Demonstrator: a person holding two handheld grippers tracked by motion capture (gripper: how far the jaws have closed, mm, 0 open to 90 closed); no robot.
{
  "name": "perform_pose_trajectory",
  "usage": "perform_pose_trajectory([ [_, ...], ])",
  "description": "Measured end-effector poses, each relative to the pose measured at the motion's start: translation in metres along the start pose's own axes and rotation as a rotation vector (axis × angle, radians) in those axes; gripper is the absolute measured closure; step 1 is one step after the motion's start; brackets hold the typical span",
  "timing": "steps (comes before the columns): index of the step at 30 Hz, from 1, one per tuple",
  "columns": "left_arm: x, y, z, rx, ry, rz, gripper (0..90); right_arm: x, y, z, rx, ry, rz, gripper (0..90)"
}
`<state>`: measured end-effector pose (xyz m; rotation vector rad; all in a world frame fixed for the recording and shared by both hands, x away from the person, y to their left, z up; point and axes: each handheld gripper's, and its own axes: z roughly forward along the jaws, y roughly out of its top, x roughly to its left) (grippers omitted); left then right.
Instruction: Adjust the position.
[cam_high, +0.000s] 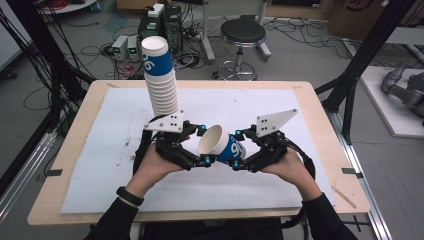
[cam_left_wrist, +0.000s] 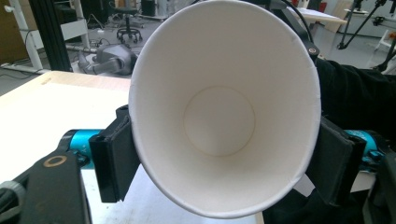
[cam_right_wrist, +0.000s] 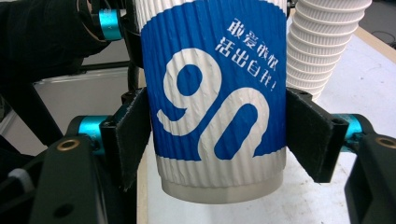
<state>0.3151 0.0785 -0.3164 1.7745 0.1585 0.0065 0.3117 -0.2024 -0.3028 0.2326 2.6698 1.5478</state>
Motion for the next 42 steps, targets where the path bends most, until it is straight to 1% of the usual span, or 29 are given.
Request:
perform_pose_trajectory([
  [6,-0.001,0.001,0.001,-0.026,-0.005,-0.002,21.3,-0.001,-0.002,0.001,-0.005,0.029,0.004,29.2],
  [7,-0.001,0.001,0.0,-0.034,-0.008,-0.007,21.2,-0.002,-0.002,0.001,-0.014,0.03,0.0,29.4],
  [13,-0.002,0.003,0.0,-0.066,-0.011,-0.009,19.2,-0.003,-0.003,0.0,-0.054,0.059,0.018,29.4],
  [16,-0.001,0.003,-0.001,-0.09,-0.03,-0.022,16.6,-0.002,-0.003,0.0,-0.077,0.055,0.023,29.5],
  [18,-0.002,0.004,-0.002,-0.102,-0.036,-0.027,16.6,-0.003,-0.004,-0.001,-0.089,0.059,0.023,29.5],
  [20,-0.002,0.004,-0.003,-0.103,-0.032,-0.023,16.6,-0.003,-0.003,-0.002,-0.102,0.055,0.02,29.4],
  [21,-0.002,0.004,-0.003,-0.112,-0.033,-0.024,16.6,-0.002,-0.003,-0.003,-0.108,0.055,0.019,29.4],
  [22,-0.002,0.004,-0.004,-0.116,-0.032,-0.033,16.6,-0.002,-0.003,-0.004,-0.115,0.054,0.018,29.4],
  [24,-0.001,0.004,-0.004,-0.124,-0.027,-0.035,16.4,-0.003,-0.004,-0.008,-0.145,0.055,0.023,29.4],
  [25,-0.001,0.004,-0.004,-0.139,-0.036,-0.045,16.1,-0.003,-0.004,-0.009,-0.159,0.053,0.019,29.4],
  [26,-0.001,0.004,-0.005,-0.147,-0.042,-0.054,16.2,-0.004,-0.005,-0.01,-0.166,0.053,0.026,29.4],
  [27,-0.001,0.004,-0.004,-0.153,-0.047,-0.054,16.1,-0.004,-0.005,-0.011,-0.179,0.049,0.023,29.4],
  [29,-0.001,0.004,-0.004,-0.161,-0.045,-0.049,16.2,-0.004,-0.005,-0.012,-0.189,0.056,0.026,29.4],
  [31,-0.001,0.004,-0.003,-0.169,-0.05,-0.057,16.1,-0.004,-0.005,-0.012,-0.201,0.052,0.02,29.4],
  [34,-0.002,0.004,-0.002,-0.188,-0.058,-0.057,16.2,-0.002,-0.004,-0.007,-0.197,0.06,0.018,29.4],
  [35,-0.002,0.004,-0.002,-0.196,-0.062,-0.059,16.2,-0.001,-0.004,-0.005,-0.196,0.057,0.01,29.4],
  [36,-0.003,0.004,-0.001,-0.207,-0.062,-0.06,16.2,-0.001,-0.004,-0.004,-0.2,0.055,0.01,29.4],
  [37,-0.003,0.005,-0.001,-0.21,-0.06,-0.06,16.2,0.001,-0.005,-0.002,-0.212,0.058,0.01,29.4],
  [38,-0.004,0.005,-0.001,-0.213,-0.063,-0.06,16.2,0.001,-0.005,-0.001,-0.213,0.054,0.011,29.4],
  [42,-0.005,0.005,-0.002,-0.218,-0.051,-0.047,18.1,0.001,-0.005,0.001,-0.214,0.054,0.006,29.4],
])
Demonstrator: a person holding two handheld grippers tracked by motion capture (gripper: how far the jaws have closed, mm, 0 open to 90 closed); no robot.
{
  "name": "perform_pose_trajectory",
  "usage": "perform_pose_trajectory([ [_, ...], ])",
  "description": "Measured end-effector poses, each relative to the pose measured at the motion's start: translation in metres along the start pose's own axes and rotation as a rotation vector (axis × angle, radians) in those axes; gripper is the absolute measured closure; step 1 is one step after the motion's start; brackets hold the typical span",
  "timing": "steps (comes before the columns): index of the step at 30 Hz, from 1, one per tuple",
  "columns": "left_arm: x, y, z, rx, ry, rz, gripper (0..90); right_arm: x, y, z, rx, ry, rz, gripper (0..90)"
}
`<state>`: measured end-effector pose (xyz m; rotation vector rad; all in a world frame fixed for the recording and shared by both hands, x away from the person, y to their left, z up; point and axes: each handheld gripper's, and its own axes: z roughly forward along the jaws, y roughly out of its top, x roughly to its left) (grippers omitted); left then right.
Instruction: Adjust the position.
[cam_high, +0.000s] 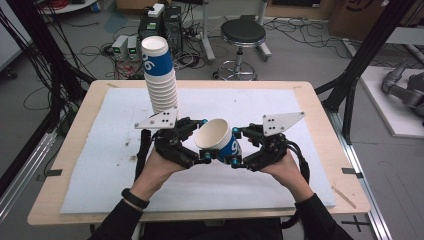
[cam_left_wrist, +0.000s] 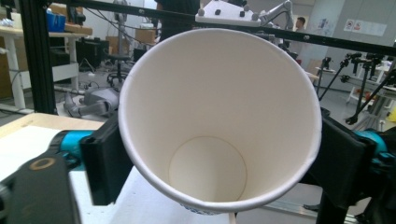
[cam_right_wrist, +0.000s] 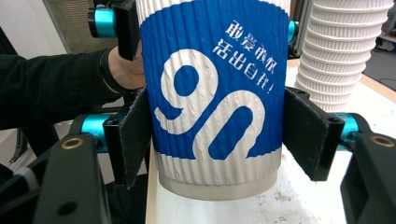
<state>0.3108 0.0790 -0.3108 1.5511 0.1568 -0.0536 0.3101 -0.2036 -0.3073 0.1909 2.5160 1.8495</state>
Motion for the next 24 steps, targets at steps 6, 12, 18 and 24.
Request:
perform_pose_trajectory([
  [6,-0.0006,0.0001,-0.0004,-0.003,0.01,0.02,22.6,0.0003,-0.0003,0.0012,-0.003,0.001,0.001,29.3],
  [12,-0.0009,0.0008,-0.0016,0.013,0.023,0.035,22.6,0.0008,-0.0009,0.0039,0.021,-0.007,-0.001,28.1],
  [18,-0.001,0.0055,-0.0084,0.043,0.039,0.055,22.6,-0.0034,-0.002,-0.0019,0.033,-0.034,0.027,19.8],
  [24,-0.0027,0.0065,-0.0062,0.118,0.063,0.084,22.7,-0.0034,-0.0012,-0.0015,0.074,-0.033,0.018,19.3],
])
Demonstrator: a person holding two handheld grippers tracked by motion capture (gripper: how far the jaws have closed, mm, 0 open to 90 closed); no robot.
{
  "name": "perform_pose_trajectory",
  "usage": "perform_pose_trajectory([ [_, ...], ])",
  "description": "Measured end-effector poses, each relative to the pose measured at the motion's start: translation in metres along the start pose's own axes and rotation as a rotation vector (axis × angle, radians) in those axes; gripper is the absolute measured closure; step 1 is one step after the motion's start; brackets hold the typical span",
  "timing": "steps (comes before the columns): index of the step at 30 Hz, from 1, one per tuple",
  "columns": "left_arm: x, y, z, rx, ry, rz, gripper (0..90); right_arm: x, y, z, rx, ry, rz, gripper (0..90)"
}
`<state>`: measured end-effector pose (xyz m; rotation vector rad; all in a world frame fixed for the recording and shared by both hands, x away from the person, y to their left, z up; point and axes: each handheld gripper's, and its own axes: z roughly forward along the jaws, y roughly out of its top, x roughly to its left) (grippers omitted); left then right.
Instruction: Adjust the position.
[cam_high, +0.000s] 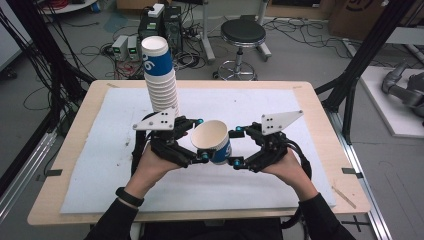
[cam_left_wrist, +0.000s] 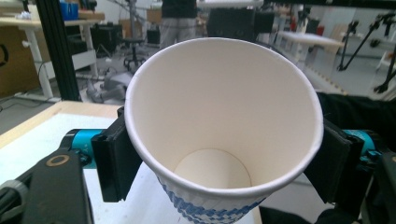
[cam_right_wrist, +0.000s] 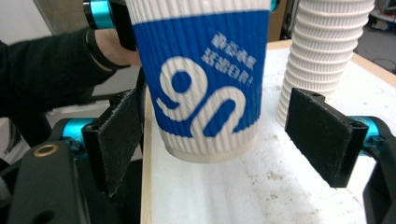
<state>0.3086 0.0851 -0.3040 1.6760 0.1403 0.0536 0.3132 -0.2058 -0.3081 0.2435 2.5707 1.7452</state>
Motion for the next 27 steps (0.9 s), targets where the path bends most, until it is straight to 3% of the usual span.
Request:
perform_pose_trajectory([
  [7,-0.002,0.0,0.008,0.076,0.012,0.01,23.0,0.005,-0.001,0.012,0.062,-0.017,-0.025,19.3],
  [15,-0.007,0.001,0.016,0.151,0.041,0.04,23.2,0.006,0.0,0.019,0.08,-0.019,-0.02,19.4],
  [23,-0.01,0.003,0.019,0.168,0.045,0.045,23.3,0.007,-0.002,0.026,0.092,-0.029,-0.003,20.1],
  [27,-0.01,0.003,0.018,0.169,0.046,0.046,23.3,0.008,-0.002,0.026,0.086,-0.018,-0.015,25.5],
])
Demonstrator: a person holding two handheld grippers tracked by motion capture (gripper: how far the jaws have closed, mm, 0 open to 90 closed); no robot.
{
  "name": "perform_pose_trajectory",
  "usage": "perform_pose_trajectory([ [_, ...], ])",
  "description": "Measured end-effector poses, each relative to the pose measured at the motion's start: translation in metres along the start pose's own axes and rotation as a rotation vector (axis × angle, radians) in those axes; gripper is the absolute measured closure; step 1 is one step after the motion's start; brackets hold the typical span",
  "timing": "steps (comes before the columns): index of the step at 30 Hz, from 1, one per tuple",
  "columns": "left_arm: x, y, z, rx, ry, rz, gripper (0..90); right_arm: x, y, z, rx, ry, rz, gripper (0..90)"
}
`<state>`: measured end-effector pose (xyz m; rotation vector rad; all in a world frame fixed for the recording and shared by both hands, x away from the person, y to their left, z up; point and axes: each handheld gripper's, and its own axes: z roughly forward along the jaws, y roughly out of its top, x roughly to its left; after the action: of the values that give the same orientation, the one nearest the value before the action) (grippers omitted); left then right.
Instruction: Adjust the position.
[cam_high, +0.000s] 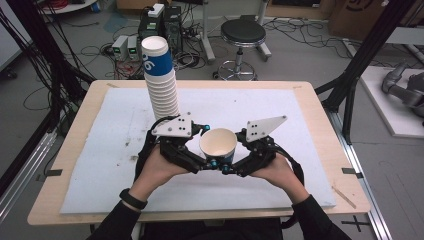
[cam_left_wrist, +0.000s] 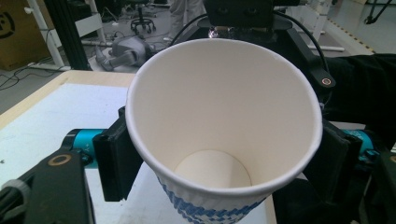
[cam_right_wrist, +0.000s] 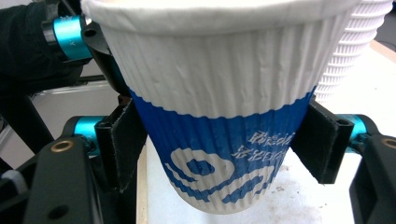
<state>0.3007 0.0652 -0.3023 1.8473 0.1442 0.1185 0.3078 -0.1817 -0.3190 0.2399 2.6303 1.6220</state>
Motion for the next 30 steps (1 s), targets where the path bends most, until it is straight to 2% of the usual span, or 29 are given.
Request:
perform_pose_trajectory([
  [9,0.0,-0.001,0.001,-0.028,0.0,-0.014,20.8,-0.001,0.0,-0.001,-0.007,0.011,0.008,25.5],
  [19,0.005,0.0,-0.008,-0.123,-0.036,-0.056,14.1,-0.001,0.001,-0.006,-0.035,0.005,0.009,25.6],
  [25,0.008,-0.002,-0.016,-0.151,-0.015,-0.064,14.1,-0.004,-0.002,-0.013,-0.069,-0.009,0.007,25.9],
  [30,0.009,-0.003,-0.023,-0.175,0.002,-0.067,14.1,-0.009,-0.007,-0.02,-0.1,-0.048,0.012,26.0],
])
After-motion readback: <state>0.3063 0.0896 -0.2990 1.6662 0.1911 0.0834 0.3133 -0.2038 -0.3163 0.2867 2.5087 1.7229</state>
